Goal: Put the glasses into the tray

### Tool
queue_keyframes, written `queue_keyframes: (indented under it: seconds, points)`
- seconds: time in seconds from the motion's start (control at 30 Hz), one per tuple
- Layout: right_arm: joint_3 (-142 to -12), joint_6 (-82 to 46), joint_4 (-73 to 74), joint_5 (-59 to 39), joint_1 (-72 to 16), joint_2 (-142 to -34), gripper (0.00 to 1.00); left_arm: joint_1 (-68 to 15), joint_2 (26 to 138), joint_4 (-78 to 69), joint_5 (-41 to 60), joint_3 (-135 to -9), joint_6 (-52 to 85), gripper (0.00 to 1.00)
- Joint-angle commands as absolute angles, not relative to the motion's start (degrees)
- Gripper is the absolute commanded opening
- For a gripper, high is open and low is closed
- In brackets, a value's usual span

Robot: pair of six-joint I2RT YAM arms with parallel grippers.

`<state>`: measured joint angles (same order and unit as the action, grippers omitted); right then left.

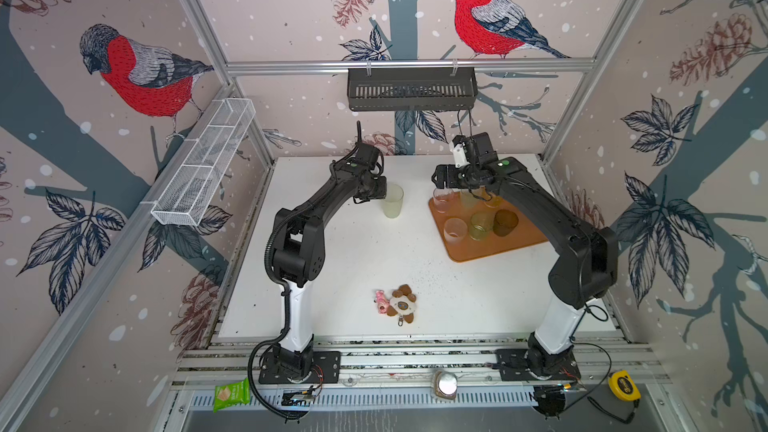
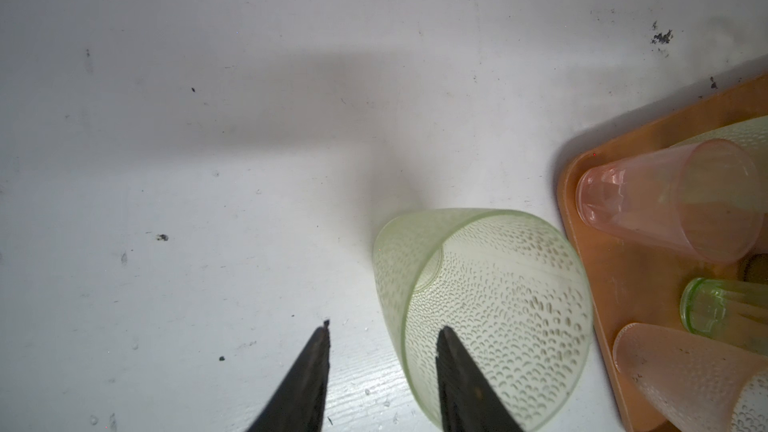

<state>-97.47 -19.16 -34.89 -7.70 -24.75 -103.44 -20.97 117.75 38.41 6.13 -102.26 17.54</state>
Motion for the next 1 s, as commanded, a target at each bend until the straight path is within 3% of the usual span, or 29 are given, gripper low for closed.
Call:
queue_keyframes:
  seconds: [0.0,0.3,0.97]
  points:
    - [-98.08,-19.03,-34.52,-8.00,-24.80,-103.28,0.90,-21.35,118.00,39.16,6.42,-102.86,17.18,0.42]
    - [-98.14,-18.76,-34.54,-7.75,-24.74,-103.34,0.90,-21.62,118.39,39.30,5.99,-103.00,17.08,0.30]
    - [-97.65,-18.65,-34.39,-7.81,-23.95,-102.52,0.90,-22.54,116.92,40.27,3.82,-102.57,16.52,0.14]
